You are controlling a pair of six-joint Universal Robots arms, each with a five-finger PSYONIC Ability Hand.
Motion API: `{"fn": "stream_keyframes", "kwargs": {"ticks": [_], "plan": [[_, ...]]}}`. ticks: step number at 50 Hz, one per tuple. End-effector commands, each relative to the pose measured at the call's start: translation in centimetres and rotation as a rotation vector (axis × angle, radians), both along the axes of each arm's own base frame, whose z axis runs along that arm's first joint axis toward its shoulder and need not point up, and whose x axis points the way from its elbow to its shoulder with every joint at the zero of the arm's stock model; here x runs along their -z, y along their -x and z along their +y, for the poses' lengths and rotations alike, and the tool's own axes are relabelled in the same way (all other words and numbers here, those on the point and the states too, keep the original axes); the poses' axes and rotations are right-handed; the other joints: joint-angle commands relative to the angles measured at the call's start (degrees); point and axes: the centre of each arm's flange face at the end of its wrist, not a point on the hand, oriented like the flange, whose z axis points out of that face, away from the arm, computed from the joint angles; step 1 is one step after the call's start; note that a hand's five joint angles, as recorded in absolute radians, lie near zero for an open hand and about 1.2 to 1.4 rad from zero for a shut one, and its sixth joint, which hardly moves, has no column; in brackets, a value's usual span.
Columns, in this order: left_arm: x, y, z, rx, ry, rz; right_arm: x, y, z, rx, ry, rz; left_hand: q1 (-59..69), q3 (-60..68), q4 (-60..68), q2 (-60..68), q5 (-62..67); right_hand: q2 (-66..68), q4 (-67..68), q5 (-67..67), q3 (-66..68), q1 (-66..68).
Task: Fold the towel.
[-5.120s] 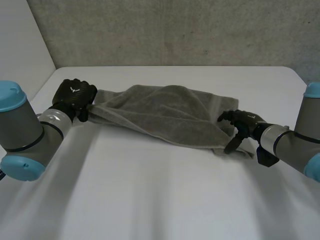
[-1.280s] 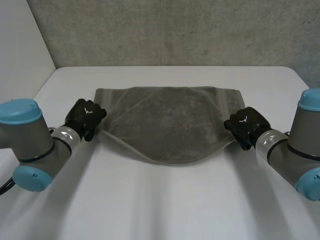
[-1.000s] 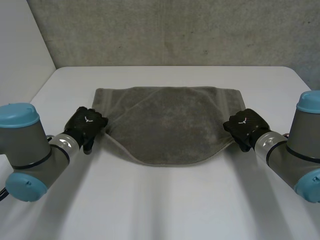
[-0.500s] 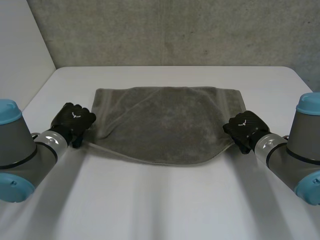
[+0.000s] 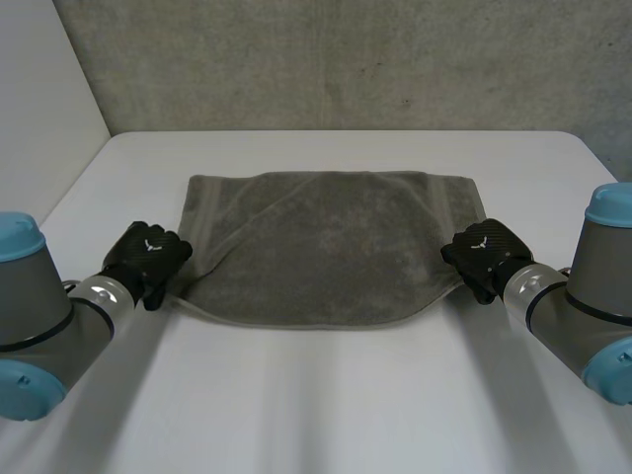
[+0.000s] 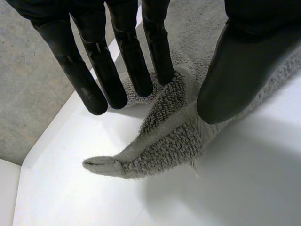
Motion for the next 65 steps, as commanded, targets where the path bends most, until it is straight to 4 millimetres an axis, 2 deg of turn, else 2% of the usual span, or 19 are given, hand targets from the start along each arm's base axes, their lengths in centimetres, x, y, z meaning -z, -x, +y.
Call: {"fn": "stream_keyframes", "kwargs": {"ticks": [1, 7, 16, 26, 32, 43, 46, 48, 49, 50, 51, 57, 59, 60, 62, 63, 65], "plan": [[-0.2, 0.1, 1.7, 0.023, -0.014, 0.008, 0.0, 0.0, 0.1, -0.001, -0.002, 0.001, -10.62, -10.66, -10.58, -10.63, -20.59, 3.72, 3.10, 2.47, 3.13, 3.17], [0.6, 0.5, 2.8, 0.087, -0.054, 0.023, 0.0, 0.0, 0.0, -0.001, 0.000, 0.000, -10.62, -10.66, -10.58, -10.63, -20.59, 3.72, 3.10, 2.47, 3.13, 3.17], [0.9, 0.2, 3.3, 0.091, -0.072, 0.022, 0.0, 0.0, 0.1, -0.003, -0.002, 0.000, -10.12, -10.15, -10.08, -10.12, -20.09, 3.72, 3.10, 2.47, 3.13, 3.17], [1.3, -0.6, 1.8, 0.062, -0.058, 0.009, 0.2, -0.2, 0.2, -0.009, -0.006, 0.002, -18.18, -18.22, -18.14, -18.19, -28.15, 3.72, 3.10, 2.47, 3.13, 3.17], [1.7, -0.8, 0.3, 0.053, -0.046, -0.006, 0.2, -0.1, 0.2, -0.010, -0.004, 0.006, -18.03, -18.06, -17.99, -18.03, -28.00, 3.72, 3.10, 2.47, 3.13, 3.17], [3.0, -0.7, -0.5, 0.079, -0.040, -0.070, 0.1, 0.0, 0.0, -0.004, -0.002, 0.006, -17.18, -17.22, -17.14, -17.19, -27.15, 3.72, 3.10, 2.47, 3.13, 3.17], [3.2, -0.6, -0.8, 0.084, -0.031, -0.084, 0.1, 0.0, 0.0, -0.002, 0.001, 0.006, -13.15, -13.18, -13.11, -13.15, -23.12, 3.72, 3.10, 2.47, 3.13, 3.17], [3.1, -0.4, -1.1, 0.086, -0.020, -0.084, 0.1, 0.0, 0.0, 0.002, 0.003, 0.007, 5.92, 5.88, 5.96, 5.91, -4.05, 3.72, 3.10, 2.47, 3.13, 3.17], [3.1, -0.4, -1.1, 0.086, -0.020, -0.084, 0.1, 0.0, 0.0, 0.002, 0.003, 0.007, 6.03, 6.00, 6.07, 6.02, -3.94, 3.72, 3.10, 2.47, 3.13, 3.17], [2.9, -0.4, -1.2, 0.085, -0.011, -0.084, 0.0, 0.0, -0.1, 0.003, 0.009, 0.006, 16.02, 15.99, 16.06, 16.02, 6.05, 3.72, 3.10, 2.47, 3.13, 3.17], [2.9, -0.4, -1.2, 0.085, -0.011, -0.084, 0.0, 0.0, -0.1, 0.003, 0.009, 0.006, 16.12, 16.09, 16.16, 16.12, 6.15, 3.72, 3.10, 2.47, 3.13, 3.17], [1.5, -0.3, -1.8, 0.075, 0.029, -0.062, -1.6, 0.3, -0.6, 0.021, 0.052, -0.010, 18.12, 18.09, 18.16, 18.11, 8.15, 3.72, 3.10, 2.47, 3.13, 3.17], [-1.4, -0.5, -1.9, 0.059, 0.104, -0.031, -4.4, 1.2, -1.0, 0.051, 0.119, -0.030, 18.12, 18.09, 18.16, 18.11, 8.15, 3.72, 3.10, 2.47, 3.13, 3.17], [-1.4, -0.5, -1.9, 0.058, 0.104, -0.031, -4.4, 1.2, -1.0, 0.051, 0.119, -0.030, 18.12, 18.09, 18.16, 18.11, 8.15, 3.72, 3.10, 2.47, 3.13, 3.17], [-4.1, -0.5, -1.8, 0.042, 0.157, 0.032, -6.5, 2.0, -0.9, 0.069, 0.159, -0.042, 18.12, 18.09, 18.16, 18.11, 8.15, 3.72, 3.10, 2.47, 3.13, 3.17], [-4.1, -0.5, -1.8, 0.042, 0.157, 0.033, -6.5, 2.0, -0.9, 0.069, 0.159, -0.042, 18.12, 18.09, 18.16, 18.11, 8.15, 3.72, 3.10, 2.47, 3.13, 3.17], [-6.1, -0.9, -1.9, 0.017, 0.186, 0.103, -7.7, 2.5, -0.3, 0.074, 0.150, -0.037, 18.12, 18.09, 18.16, 18.11, 8.15, 3.72, 3.10, 2.47, 3.13, 3.17]]}}
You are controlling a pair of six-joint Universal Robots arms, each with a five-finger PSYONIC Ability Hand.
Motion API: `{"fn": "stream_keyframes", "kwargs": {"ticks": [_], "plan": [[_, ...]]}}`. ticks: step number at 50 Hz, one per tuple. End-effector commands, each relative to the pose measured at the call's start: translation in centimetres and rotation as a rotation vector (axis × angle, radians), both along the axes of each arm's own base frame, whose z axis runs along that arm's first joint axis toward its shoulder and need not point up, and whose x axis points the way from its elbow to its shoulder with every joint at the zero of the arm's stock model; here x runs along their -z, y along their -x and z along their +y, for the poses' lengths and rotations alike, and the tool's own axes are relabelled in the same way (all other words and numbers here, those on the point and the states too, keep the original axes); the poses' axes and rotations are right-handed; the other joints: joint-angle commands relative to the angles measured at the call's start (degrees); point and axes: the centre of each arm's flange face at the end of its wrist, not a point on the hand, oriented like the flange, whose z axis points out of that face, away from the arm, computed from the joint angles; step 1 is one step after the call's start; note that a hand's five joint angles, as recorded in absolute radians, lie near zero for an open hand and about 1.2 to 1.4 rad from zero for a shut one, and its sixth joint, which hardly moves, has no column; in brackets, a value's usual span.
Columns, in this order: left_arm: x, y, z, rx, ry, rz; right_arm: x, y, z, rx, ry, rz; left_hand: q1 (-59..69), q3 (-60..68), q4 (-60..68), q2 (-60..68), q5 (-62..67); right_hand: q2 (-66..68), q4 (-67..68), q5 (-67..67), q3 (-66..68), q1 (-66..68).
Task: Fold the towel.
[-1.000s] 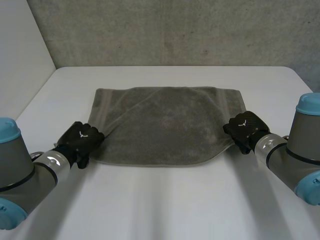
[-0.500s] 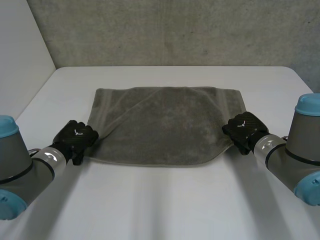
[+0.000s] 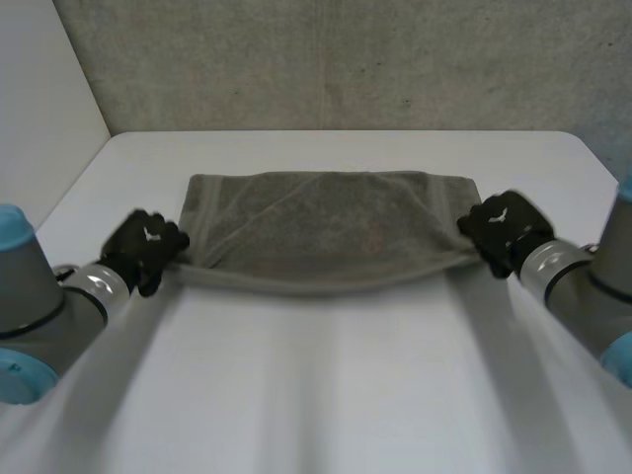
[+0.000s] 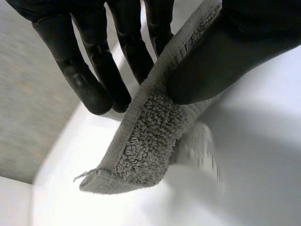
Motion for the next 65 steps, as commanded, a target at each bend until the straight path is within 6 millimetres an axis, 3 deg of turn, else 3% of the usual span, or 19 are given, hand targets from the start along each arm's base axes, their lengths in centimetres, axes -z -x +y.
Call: {"fn": "stream_keyframes", "kwargs": {"ticks": [1, 16, 20, 30, 36, 41, 44, 46, 47, 48, 49, 51, 52, 54, 55, 57, 59, 63, 65], "plan": [[-5.4, -0.5, 0.0, -0.038, 0.098, 0.141, -4.1, 1.5, 0.6, 0.032, 0.052, -0.014, -4.52, -8.49, -7.29, -7.09, -15.78, 3.72, 3.10, 2.47, 3.13, 3.20], [-12.0, -1.7, 1.7, -0.058, 0.258, 0.228, -14.2, 3.7, 4.2, 0.022, 0.237, 0.006, -4.52, -8.49, -7.29, -7.09, -15.78, 3.72, 3.10, 2.47, 3.13, 3.20], [-11.8, -1.7, 1.8, -0.059, 0.244, 0.225, -14.3, 4.0, 4.5, 0.014, 0.218, 0.040, -4.52, -8.49, -7.29, -7.09, -15.78, 3.72, 3.10, 2.47, 3.13, 3.20], [-8.1, -1.3, 1.9, -0.061, 0.089, 0.200, -9.0, 4.1, 3.6, -0.015, -0.017, 0.164, -4.52, -8.49, -7.29, -7.09, -15.78, 3.72, 3.10, 2.47, 3.13, 3.20], [-7.4, -1.2, 1.0, -0.062, 0.073, 0.192, -8.5, 4.0, 2.9, -0.020, -0.026, 0.150, -4.52, -8.49, -7.29, -7.09, -15.78, 3.72, 3.10, 2.47, 3.13, 3.20], [-6.9, -1.0, -1.1, -0.051, 0.102, 0.152, -8.4, 3.5, 0.4, -0.015, 0.037, 0.144, -4.52, -8.49, -7.29, -7.09, -15.78, 3.72, 3.10, 2.47, 3.13, 3.20], [-7.4, -0.4, -3.7, -0.039, 0.159, 0.121, -9.8, 3.0, -2.3, 0.002, 0.182, 0.121, -4.52, -8.49, -7.29, -7.09, -15.78, 3.72, 3.10, 2.47, 3.13, 3.20], [-10.1, 1.5, -6.1, -0.001, 0.265, 0.151, -13.5, 2.4, -5.3, 0.047, 0.423, 0.043, -4.52, -8.49, -7.29, -7.09, -15.78, 3.72, 3.10, 2.47, 3.13, 3.20], [-10.1, 1.5, -6.1, -0.001, 0.266, 0.151, -13.5, 2.4, -5.3, 0.048, 0.424, 0.043, -4.52, -8.49, -7.29, -7.09, -15.78, 3.72, 3.10, 2.47, 3.13, 3.20], [-11.9, 2.4, -7.0, 0.017, 0.320, 0.191, -15.8, 2.2, -6.2, 0.075, 0.555, -0.018, -4.52, -8.49, -7.29, -7.09, -15.78, 3.72, 3.10, 2.47, 3.13, 3.20], [-11.9, 2.5, -7.0, 0.017, 0.321, 0.191, -15.9, 2.2, -6.3, 0.075, 0.556, -0.019, -4.52, -8.49, -7.29, -7.09, -15.78, 3.72, 3.10, 2.47, 3.13, 3.20], [-16.4, 3.2, -8.0, 0.021, 0.420, 0.330, -19.5, 1.7, -6.8, 0.105, 0.757, -0.142, -4.52, -8.49, -7.29, -7.09, -15.78, 3.72, 3.10, 2.47, 3.13, 3.20], [-16.4, 3.2, -8.0, 0.021, 0.421, 0.331, -19.5, 1.7, -6.8, 0.105, 0.757, -0.143, -4.52, -8.49, -7.29, -7.09, -15.78, 3.72, 3.10, 2.47, 3.13, 3.20], [-21.0, 2.8, -8.1, 0.024, 0.507, 0.518, -21.2, 1.3, -6.3, 0.093, 0.836, -0.208, -4.52, -8.49, -7.29, -7.09, -15.78, 3.72, 3.10, 2.47, 3.13, 3.20], [-21.0, 2.8, -8.1, 0.024, 0.507, 0.519, -21.2, 1.3, -6.3, 0.093, 0.836, -0.208, -4.52, -8.49, -7.29, -7.09, -15.78, 3.72, 3.10, 2.47, 3.13, 3.20], [-24.4, 2.2, -7.2, 0.051, 0.546, 0.656, -21.6, 1.6, -5.4, 0.092, 0.794, -0.204, -4.52, -8.49, -7.29, -7.09, -15.78, 3.72, 3.10, 2.47, 3.13, 3.20], [-25.1, 1.7, -7.0, 0.056, 0.549, 0.682, -20.8, 1.6, -5.1, 0.089, 0.724, -0.187, -4.52, -8.49, -7.29, -7.09, -15.78, 3.72, 3.10, 2.47, 3.13, 3.20], [-23.7, 1.0, -7.4, 0.030, 0.511, 0.669, -18.1, 1.6, -4.6, 0.075, 0.540, -0.138, -4.52, -8.49, -7.29, -7.09, -15.78, 3.72, 3.10, 2.47, 3.13, 3.20], [-21.4, 1.0, -7.2, 0.024, 0.447, 0.639, -15.3, 1.8, -3.9, 0.062, 0.365, -0.097, -4.52, -8.49, -7.29, -7.09, -15.78, 3.72, 3.10, 2.47, 3.13, 3.20]]}}
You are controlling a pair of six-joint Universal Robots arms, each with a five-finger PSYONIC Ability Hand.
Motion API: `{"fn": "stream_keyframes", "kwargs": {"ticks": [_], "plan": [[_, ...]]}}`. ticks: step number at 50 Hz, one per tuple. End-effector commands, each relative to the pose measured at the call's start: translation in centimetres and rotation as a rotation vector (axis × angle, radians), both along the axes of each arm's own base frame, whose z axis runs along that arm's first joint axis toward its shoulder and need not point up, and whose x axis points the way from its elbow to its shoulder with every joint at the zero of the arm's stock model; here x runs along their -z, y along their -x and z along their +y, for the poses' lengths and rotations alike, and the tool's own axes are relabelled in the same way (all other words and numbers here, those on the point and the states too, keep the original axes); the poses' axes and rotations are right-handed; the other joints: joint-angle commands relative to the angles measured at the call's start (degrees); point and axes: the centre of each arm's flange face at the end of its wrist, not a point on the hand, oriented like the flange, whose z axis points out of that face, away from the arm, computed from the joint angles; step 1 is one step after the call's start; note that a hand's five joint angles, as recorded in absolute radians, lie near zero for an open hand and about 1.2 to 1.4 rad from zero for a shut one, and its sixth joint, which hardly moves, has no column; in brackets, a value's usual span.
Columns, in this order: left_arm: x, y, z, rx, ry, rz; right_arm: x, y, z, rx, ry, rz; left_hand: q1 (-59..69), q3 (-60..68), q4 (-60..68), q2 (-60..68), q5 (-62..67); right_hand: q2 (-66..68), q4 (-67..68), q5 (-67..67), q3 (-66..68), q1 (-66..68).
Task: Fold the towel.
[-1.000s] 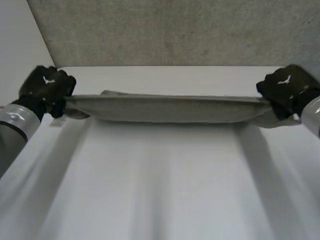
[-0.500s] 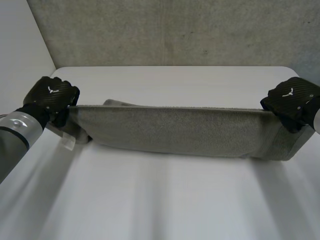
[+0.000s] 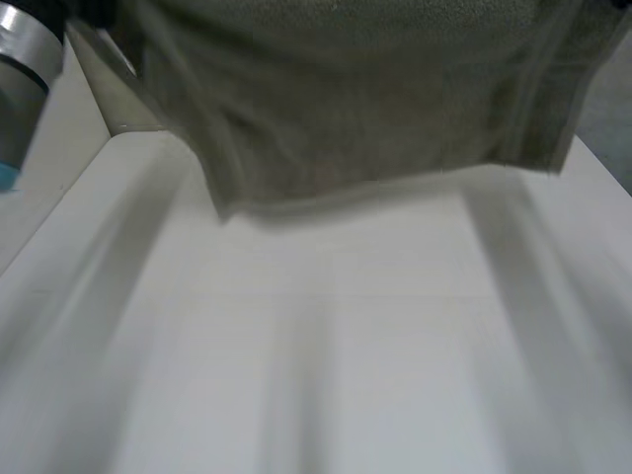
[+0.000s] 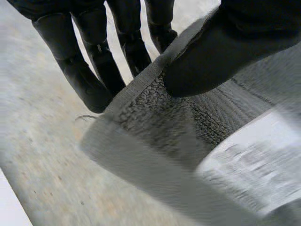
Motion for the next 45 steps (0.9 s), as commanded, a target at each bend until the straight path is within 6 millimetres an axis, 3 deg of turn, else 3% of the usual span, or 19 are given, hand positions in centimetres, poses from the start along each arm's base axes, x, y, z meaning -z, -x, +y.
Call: {"fn": "stream_keyframes", "kwargs": {"ticks": [1, 2, 3, 4, 5, 6, 8, 9, 11, 12, 13, 14, 16, 22, 27, 35, 41, 45], "plan": [[2.3, -1.2, 0.3, 0.013, -0.091, 0.013, 5.9, 0.3, 1.7, -0.032, -0.416, 0.098, -5.06, -8.85, -7.62, -7.20, -17.82, 3.10, 2.80, 1.18, 3.10, 3.22], [3.7, -1.1, 0.4, 0.019, -0.127, -0.012, 7.2, 0.4, 2.2, -0.034, -0.481, 0.112, -5.06, -8.85, -7.62, -7.20, -17.82, 3.10, 2.80, 1.18, 3.10, 3.22], [5.4, -1.1, 0.6, 0.019, -0.166, -0.049, 7.2, 0.4, 2.2, -0.034, -0.481, 0.112, -5.06, -8.85, -7.62, -7.20, -17.82, 3.10, 2.80, 1.18, 3.10, 3.22], [5.4, -1.1, 0.6, 0.019, -0.167, -0.049, 8.5, 0.5, 2.6, -0.033, -0.531, 0.128, -5.06, -8.85, -7.62, -7.20, -17.82, 3.10, 2.80, 1.18, 3.10, 3.22], [7.3, -1.2, 1.0, 0.017, -0.209, -0.093, 10.1, 0.6, 2.9, -0.032, -0.580, 0.148, -5.06, -8.85, -7.62, -7.20, -17.82, 3.10, 2.80, 1.18, 3.10, 3.22], [7.3, -1.2, 1.0, 0.017, -0.210, -0.093, 10.1, 0.6, 2.9, -0.032, -0.580, 0.148, -5.06, -8.85, -7.62, -7.20, -17.82, 3.10, 2.80, 1.18, 3.10, 3.22], [11.4, -1.7, 2.1, 0.013, -0.296, -0.198, 13.0, 0.9, 4.1, -0.032, -0.668, 0.192, -5.06, -8.85, -7.62, -7.20, -17.82, 3.10, 2.80, 1.18, 3.10, 3.22], [11.4, -1.7, 2.1, 0.013, -0.297, -0.198, 13.0, 0.9, 4.1, -0.032, -0.669, 0.193, -5.06, -8.85, -7.62, -7.20, -17.82, 3.10, 2.80, 1.18, 3.10, 3.22], [15.3, -2.2, 3.6, 0.029, -0.379, -0.304, 15.5, 0.9, 5.5, -0.056, -0.748, 0.233, -5.06, -8.85, -7.62, -7.20, -17.82, 3.10, 2.80, 1.18, 3.10, 3.22], [15.3, -2.2, 3.7, 0.029, -0.379, -0.304, 15.5, 0.9, 5.5, -0.057, -0.748, 0.233, -5.06, -8.85, -7.62, -7.20, -17.82, 3.10, 2.80, 1.18, 3.10, 3.22], [16.9, -2.6, 4.4, 0.030, -0.416, -0.346, 16.5, 0.9, 6.3, -0.078, -0.781, 0.247, -5.06, -8.85, -7.62, -7.20, -17.82, 3.10, 2.80, 1.18, 3.10, 3.22], [16.9, -2.7, 4.4, 0.030, -0.416, -0.346, 16.5, 0.9, 6.3, -0.079, -0.782, 0.247, -5.06, -8.85, -7.62, -7.20, -17.82, 3.10, 2.80, 1.18, 3.10, 3.22], [19.2, -3.9, 5.6, 0.017, -0.474, -0.403, 17.7, 0.9, 7.8, -0.113, -0.826, 0.269, -5.06, -8.85, -7.62, -7.20, -17.82, 3.10, 2.80, 1.18, 3.10, 3.22], [19.6, -5.0, 7.0, -0.002, -0.511, -0.415, 16.9, 1.2, 9.4, -0.122, -0.812, 0.273, -5.06, -8.85, -7.62, -7.20, -17.82, 3.10, 2.80, 1.18, 3.10, 3.22], [16.8, -6.1, 9.3, -0.033, -0.498, -0.404, 13.1, 3.0, 10.3, -0.055, -0.720, 0.243, -5.06, -8.85, -7.62, -7.20, -17.82, 3.10, 2.80, 1.18, 3.10, 3.22], [12.9, -6.5, 12.2, 0.000, -0.463, -0.351, 9.9, 4.8, 12.4, -0.015, -0.738, 0.262, -5.06, -8.85, -7.62, -7.20, -17.82, 3.10, 2.80, 1.18, 3.10, 3.22], [12.6, -6.3, 12.7, 0.021, -0.475, -0.311, 9.5, 4.6, 13.0, -0.056, -0.745, 0.307, -5.06, -8.85, -7.62, -7.20, -17.82, 3.10, 2.80, 1.18, 3.10, 3.22], [14.1, -6.2, 12.7, 0.034, -0.527, -0.312, 9.6, 4.6, 12.4, -0.066, -0.743, 0.319, -5.06, -8.85, -7.62, -7.20, -17.82, 3.10, 2.80, 1.18, 3.10, 3.22]]}}
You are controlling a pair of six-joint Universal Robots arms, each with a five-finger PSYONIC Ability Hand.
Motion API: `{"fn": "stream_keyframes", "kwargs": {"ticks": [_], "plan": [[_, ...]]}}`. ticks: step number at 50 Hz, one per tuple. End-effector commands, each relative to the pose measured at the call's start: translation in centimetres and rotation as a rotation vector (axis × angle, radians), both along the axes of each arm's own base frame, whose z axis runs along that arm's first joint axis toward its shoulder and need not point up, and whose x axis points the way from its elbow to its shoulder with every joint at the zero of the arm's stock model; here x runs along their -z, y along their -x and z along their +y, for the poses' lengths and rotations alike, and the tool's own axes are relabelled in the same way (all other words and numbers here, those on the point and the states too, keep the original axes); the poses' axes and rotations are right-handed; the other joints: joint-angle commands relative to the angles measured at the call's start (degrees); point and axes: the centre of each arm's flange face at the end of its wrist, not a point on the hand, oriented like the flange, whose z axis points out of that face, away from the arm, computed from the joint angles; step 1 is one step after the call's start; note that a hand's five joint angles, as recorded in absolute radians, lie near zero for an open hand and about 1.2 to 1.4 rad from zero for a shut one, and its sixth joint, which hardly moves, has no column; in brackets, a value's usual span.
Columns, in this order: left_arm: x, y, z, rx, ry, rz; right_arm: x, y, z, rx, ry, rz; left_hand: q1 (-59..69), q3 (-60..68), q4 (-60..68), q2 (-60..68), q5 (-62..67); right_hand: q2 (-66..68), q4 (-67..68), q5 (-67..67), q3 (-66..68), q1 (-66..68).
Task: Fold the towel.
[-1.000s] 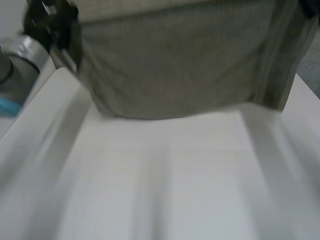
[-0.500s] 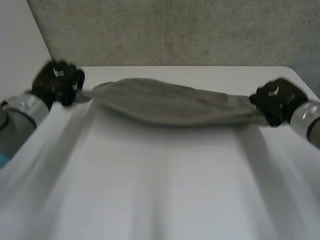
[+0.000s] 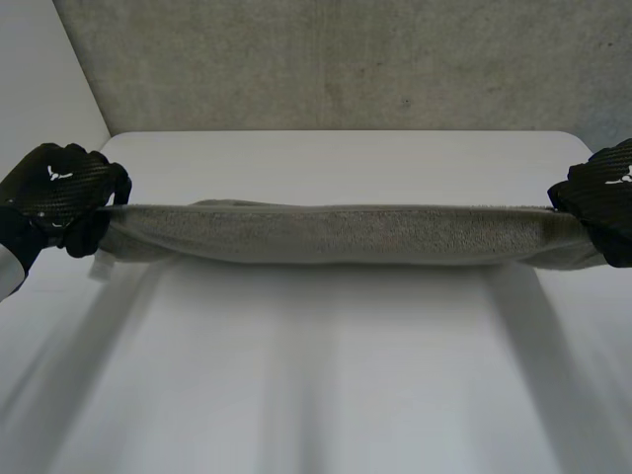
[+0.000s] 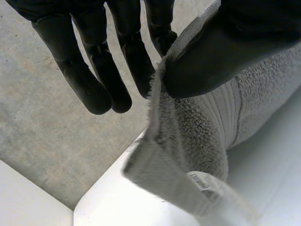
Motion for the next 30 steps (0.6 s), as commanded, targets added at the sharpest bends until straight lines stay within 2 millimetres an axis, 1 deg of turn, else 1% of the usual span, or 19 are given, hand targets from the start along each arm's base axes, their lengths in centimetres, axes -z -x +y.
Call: {"fn": "stream_keyframes", "kwargs": {"ticks": [1, 2, 3, 5, 8, 10, 11, 13, 14, 16, 17, 19, 20, 22, 23, 25, 26, 28, 30], "plan": [[2.3, 0.4, -0.2, 0.012, -0.092, 0.016, 0.6, -0.1, -1.1, -0.033, -0.030, 0.019, -5.06, -8.98, -7.62, -7.20, -17.82, 3.10, 2.80, 1.17, 2.92, 3.22], [3.3, 0.7, -0.5, 0.029, -0.125, 0.017, 1.4, 0.0, -1.8, -0.025, -0.063, 0.023, -5.06, -8.98, -7.62, -7.20, -17.82, 3.10, 2.80, 1.17, 2.92, 3.22], [3.3, 0.7, -0.5, 0.029, -0.126, 0.017, 1.4, 0.0, -1.8, -0.025, -0.064, 0.023, -5.06, -8.98, -7.62, -7.20, -17.82, 3.10, 2.80, 1.17, 2.92, 3.22], [4.6, 1.9, -0.9, 0.068, -0.165, 0.008, 1.9, 0.0, -2.5, -0.023, -0.082, 0.025, -5.06, -8.98, -7.62, -7.20, -17.82, 3.10, 2.80, 1.17, 2.92, 3.22], [5.1, 2.4, -1.3, 0.088, -0.170, -0.002, 2.9, -0.3, -3.7, -0.027, -0.115, 0.026, -5.06, -8.98, -7.62, -7.20, -17.82, 3.10, 2.80, 1.17, 2.92, 3.22], [6.4, 3.2, -2.5, 0.113, -0.190, -0.022, 4.3, -0.4, -5.1, -0.028, -0.160, 0.029, -5.06, -8.98, -7.62, -7.20, -17.82, 3.10, 2.80, 1.17, 2.92, 3.22], [6.4, 3.2, -2.5, 0.113, -0.190, -0.022, 4.3, -0.4, -5.1, -0.028, -0.161, 0.029, -5.06, -8.98, -7.62, -7.20, -17.82, 3.10, 2.80, 1.17, 2.92, 3.22], [7.3, 3.9, -4.0, 0.127, -0.190, -0.043, 5.9, -0.4, -6.8, -0.017, -0.207, 0.029, -5.06, -8.98, -7.62, -7.20, -17.82, 3.10, 2.80, 1.17, 2.92, 3.22], [7.3, 3.9, -4.0, 0.127, -0.190, -0.043, 5.9, -0.4, -6.8, -0.017, -0.208, 0.029, -5.06, -8.98, -7.62, -7.20, -17.82, 3.10, 2.80, 1.17, 2.92, 3.22], [8.0, 4.4, -5.8, 0.110, -0.181, -0.064, 7.1, -0.3, -8.5, 0.013, -0.226, 0.037, -5.06, -8.98, -7.62, -7.20, -17.82, 3.10, 2.80, 1.17, 2.92, 3.22], [8.1, 4.4, -5.8, 0.110, -0.181, -0.064, 7.1, -0.3, -8.5, 0.013, -0.226, 0.037, -5.06, -8.98, -7.62, -7.20, -17.82, 3.10, 2.80, 1.17, 2.92, 3.22], [8.7, 5.3, -7.6, 0.092, -0.165, -0.081, 8.1, -0.9, -9.9, 0.024, -0.209, 0.051, -5.06, -8.98, -7.62, -7.20, -17.82, 3.10, 2.80, 1.17, 2.92, 3.22], [8.7, 5.4, -7.6, 0.092, -0.165, -0.081, 8.1, -0.9, -9.9, 0.024, -0.209, 0.051, -5.06, -8.98, -7.62, -7.20, -17.82, 3.10, 2.80, 1.17, 2.92, 3.22], [9.5, 6.3, -9.5, 0.072, -0.145, -0.093, 9.3, -2.3, -11.3, 0.026, -0.159, 0.051, -5.06, -8.98, -7.62, -7.20, -17.82, 3.10, 2.80, 1.17, 2.92, 3.22], [9.5, 6.3, -9.5, 0.072, -0.145, -0.093, 9.3, -2.3, -11.3, 0.026, -0.159, 0.051, -5.06, -8.98, -7.62, -7.20, -17.82, 3.10, 2.80, 1.17, 2.92, 3.22], [10.2, 6.7, -11.4, 0.044, -0.126, -0.098, 10.1, -2.7, -13.1, 0.062, -0.084, 0.036, -5.06, -8.98, -7.62, -7.20, -17.82, 3.10, 2.80, 1.17, 2.92, 3.22], [10.2, 6.7, -11.4, 0.044, -0.126, -0.098, 10.1, -2.7, -13.1, 0.062, -0.083, 0.036, -5.06, -8.98, -7.62, -7.20, -17.82, 3.10, 2.80, 1.17, 2.92, 3.22], [10.8, 7.0, -13.0, 0.035, -0.106, -0.097, 10.6, -3.0, -14.3, 0.086, -0.017, 0.022, -5.06, -8.98, -7.62, -7.20, -17.82, 3.10, 2.80, 1.17, 2.92, 3.22], [11.1, 7.3, -13.6, 0.037, -0.093, -0.095, 10.9, -3.2, -14.9, 0.089, 0.011, 0.013, -5.06, -8.98, -7.62, -7.20, -17.82, 3.10, 2.80, 1.17, 2.92, 3.22]]}}
